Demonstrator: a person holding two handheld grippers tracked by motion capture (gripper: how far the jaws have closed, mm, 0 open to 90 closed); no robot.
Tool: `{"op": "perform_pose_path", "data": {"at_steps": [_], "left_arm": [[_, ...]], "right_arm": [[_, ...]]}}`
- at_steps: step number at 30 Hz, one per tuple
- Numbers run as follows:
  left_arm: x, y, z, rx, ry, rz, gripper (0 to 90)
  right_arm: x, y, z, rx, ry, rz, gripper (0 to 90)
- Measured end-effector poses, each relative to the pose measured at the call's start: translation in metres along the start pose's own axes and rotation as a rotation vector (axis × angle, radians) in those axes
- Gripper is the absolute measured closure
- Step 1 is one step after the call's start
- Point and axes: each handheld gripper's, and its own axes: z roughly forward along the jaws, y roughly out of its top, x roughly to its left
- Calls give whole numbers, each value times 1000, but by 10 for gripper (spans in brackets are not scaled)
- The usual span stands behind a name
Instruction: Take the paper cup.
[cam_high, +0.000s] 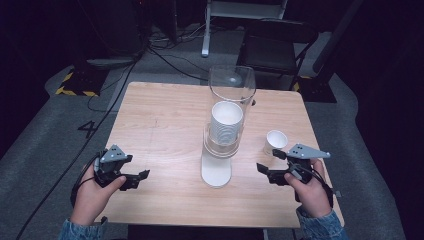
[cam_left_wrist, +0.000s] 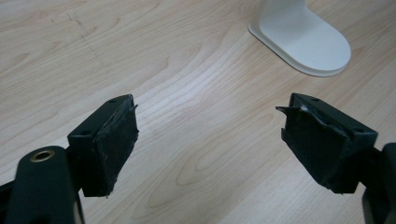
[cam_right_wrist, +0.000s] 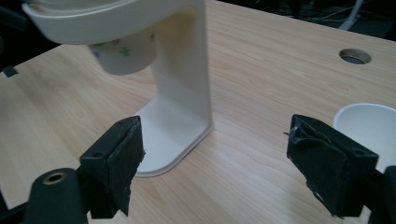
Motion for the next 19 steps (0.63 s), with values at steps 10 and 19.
{"op": "perform_pose_path", "data": {"at_steps": [10,19], "left_arm": [[-5,2,3,36,-13,47,181],[-2,1,3,47,-15,60,162]], "right_arm": [[26,1,4,34,56,-88,182],[26,-3,13,40,72,-86,173]]}}
